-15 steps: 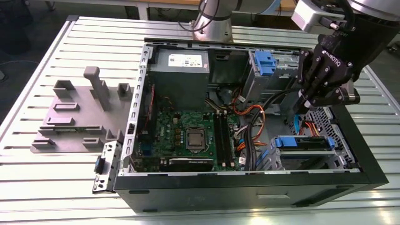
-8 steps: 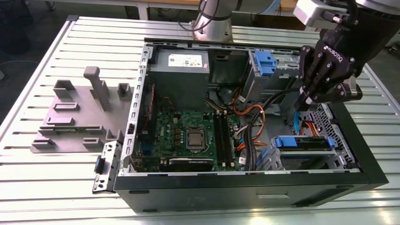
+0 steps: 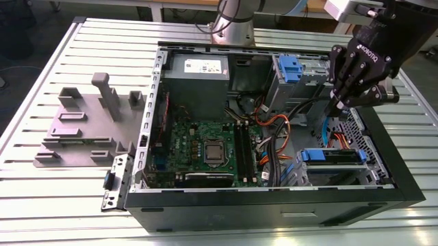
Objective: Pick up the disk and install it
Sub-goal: 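Insert the second disk wire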
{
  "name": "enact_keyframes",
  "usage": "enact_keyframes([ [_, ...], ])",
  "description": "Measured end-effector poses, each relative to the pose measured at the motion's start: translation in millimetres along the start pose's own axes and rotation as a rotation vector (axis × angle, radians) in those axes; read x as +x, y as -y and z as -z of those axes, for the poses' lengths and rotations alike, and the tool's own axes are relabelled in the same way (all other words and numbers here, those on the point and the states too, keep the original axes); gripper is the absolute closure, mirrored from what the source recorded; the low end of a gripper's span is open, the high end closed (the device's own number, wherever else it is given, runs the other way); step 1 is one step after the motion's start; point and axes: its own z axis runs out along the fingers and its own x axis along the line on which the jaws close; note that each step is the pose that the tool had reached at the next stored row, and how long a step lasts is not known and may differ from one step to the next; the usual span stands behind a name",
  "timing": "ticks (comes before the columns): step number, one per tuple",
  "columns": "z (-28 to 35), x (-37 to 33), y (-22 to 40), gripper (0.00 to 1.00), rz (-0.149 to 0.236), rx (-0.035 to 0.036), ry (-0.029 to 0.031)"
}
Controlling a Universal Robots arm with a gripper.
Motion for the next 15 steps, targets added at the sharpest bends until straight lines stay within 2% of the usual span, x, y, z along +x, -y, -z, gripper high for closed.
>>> enact_keyframes([
  [11,2.7,-12.8,14.8,0.89,0.000,-0.0001,-0.0022],
  [13,3.1,-14.6,16.9,0.89,-0.001,-0.0004,-0.0089],
  [14,3.3,-15.5,17.6,0.89,-0.001,-0.0008,-0.0169],
  [15,3.4,-16.6,18.0,0.89,-0.002,-0.0014,-0.0294],
])
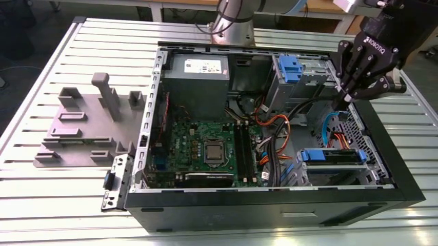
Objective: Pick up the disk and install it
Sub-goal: 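Insert the second disk wire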
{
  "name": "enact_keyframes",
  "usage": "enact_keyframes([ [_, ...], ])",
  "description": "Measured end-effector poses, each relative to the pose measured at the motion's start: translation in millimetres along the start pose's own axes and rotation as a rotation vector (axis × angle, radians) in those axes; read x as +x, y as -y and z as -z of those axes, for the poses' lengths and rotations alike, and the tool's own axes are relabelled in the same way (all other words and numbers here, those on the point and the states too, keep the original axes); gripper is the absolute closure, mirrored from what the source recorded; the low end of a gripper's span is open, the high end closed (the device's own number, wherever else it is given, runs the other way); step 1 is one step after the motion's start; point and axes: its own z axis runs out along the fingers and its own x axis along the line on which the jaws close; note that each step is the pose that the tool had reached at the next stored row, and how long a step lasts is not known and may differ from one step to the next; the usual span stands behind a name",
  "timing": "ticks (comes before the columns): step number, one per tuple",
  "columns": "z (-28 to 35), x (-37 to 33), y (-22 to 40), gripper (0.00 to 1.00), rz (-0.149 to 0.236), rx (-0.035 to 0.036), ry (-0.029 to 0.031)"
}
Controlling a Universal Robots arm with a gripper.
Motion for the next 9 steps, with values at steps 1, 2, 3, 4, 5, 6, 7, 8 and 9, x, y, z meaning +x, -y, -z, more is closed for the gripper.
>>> enact_keyframes([
  [1,0.2,-1.1,0.3,0.89,-0.001,-0.0007,-0.0147],
  [2,0.4,-1.7,0.4,0.89,-0.002,-0.0013,-0.0266],
  [3,0.4,-2.1,0.6,0.89,-0.003,-0.0017,-0.0342],
  [4,0.4,-2.3,0.7,0.89,-0.003,-0.0018,-0.0374],
  [5,0.3,-2.2,0.7,0.89,-0.003,-0.0018,-0.0385],
  [6,0.4,-2.2,0.7,0.89,-0.003,-0.0019,-0.0387],
  [7,0.4,-2.2,0.7,0.89,-0.003,-0.0019,-0.0391],
  [8,0.4,-2.3,0.7,0.89,-0.003,-0.0019,-0.0397],
  [9,0.3,-2.4,0.8,0.84,-0.003,-0.0020,-0.0412],
])
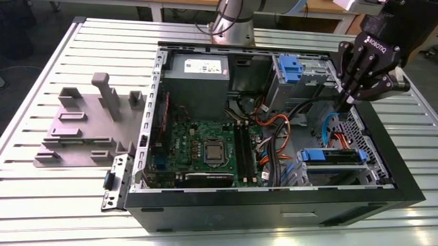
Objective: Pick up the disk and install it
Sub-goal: 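Insert the second disk wire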
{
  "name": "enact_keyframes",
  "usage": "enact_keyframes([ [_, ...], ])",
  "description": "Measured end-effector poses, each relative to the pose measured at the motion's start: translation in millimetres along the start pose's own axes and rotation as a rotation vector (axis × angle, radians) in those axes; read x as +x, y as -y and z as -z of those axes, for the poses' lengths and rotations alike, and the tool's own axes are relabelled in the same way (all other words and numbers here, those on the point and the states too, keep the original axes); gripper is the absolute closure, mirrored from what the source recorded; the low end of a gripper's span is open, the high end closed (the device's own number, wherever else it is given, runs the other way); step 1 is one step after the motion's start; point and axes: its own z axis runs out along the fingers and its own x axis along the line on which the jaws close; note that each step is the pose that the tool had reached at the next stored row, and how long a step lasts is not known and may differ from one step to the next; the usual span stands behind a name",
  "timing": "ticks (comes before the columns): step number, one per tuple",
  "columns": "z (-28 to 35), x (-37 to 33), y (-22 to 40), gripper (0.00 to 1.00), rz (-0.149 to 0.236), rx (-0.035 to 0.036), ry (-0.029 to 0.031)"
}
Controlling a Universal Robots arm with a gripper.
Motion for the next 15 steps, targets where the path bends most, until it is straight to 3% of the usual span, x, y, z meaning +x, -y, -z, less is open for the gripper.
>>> enact_keyframes([
  [5,-0.4,-1.4,0.5,0.76,-0.002,-0.0010,-0.0223],
  [9,-1.7,-3.4,1.4,0.76,-0.002,-0.0014,-0.0288],
  [14,-4.0,-4.7,1.8,0.75,-0.002,-0.0016,-0.0321],
  [15,-4.7,-5.0,1.9,0.69,-0.003,-0.0017,-0.0340],
])
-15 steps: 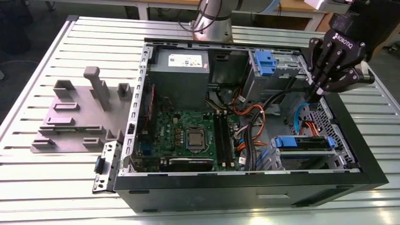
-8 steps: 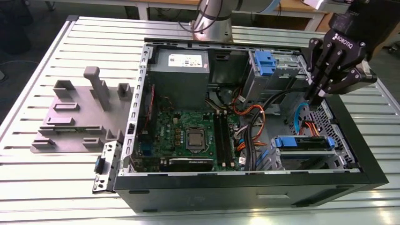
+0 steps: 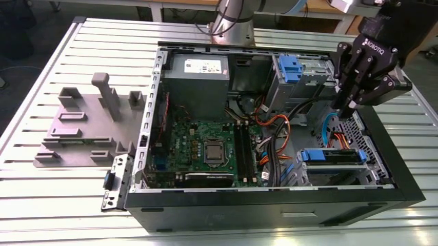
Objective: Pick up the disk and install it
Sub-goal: 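Insert the second disk wire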
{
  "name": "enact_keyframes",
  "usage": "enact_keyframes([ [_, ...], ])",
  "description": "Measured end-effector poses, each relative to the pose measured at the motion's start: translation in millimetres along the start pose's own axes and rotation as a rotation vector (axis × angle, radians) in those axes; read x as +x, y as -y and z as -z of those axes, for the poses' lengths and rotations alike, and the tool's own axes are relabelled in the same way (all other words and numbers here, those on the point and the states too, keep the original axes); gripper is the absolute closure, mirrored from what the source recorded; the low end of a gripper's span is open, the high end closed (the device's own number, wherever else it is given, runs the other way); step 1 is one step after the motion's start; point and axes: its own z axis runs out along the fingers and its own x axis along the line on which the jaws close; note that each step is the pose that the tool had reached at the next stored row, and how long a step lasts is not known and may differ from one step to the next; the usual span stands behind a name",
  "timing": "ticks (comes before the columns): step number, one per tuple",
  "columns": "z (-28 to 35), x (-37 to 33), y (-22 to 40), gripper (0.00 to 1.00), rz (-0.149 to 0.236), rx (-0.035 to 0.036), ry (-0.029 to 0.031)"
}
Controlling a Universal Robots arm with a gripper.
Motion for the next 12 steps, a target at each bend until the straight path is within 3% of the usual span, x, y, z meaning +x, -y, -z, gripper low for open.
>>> enact_keyframes([
  [6,-5.4,-2.2,0.7,0.69,-0.001,-0.0006,-0.0138],
  [12,-9.2,-4.6,1.8,0.69,-0.003,-0.0019,-0.0408],
])
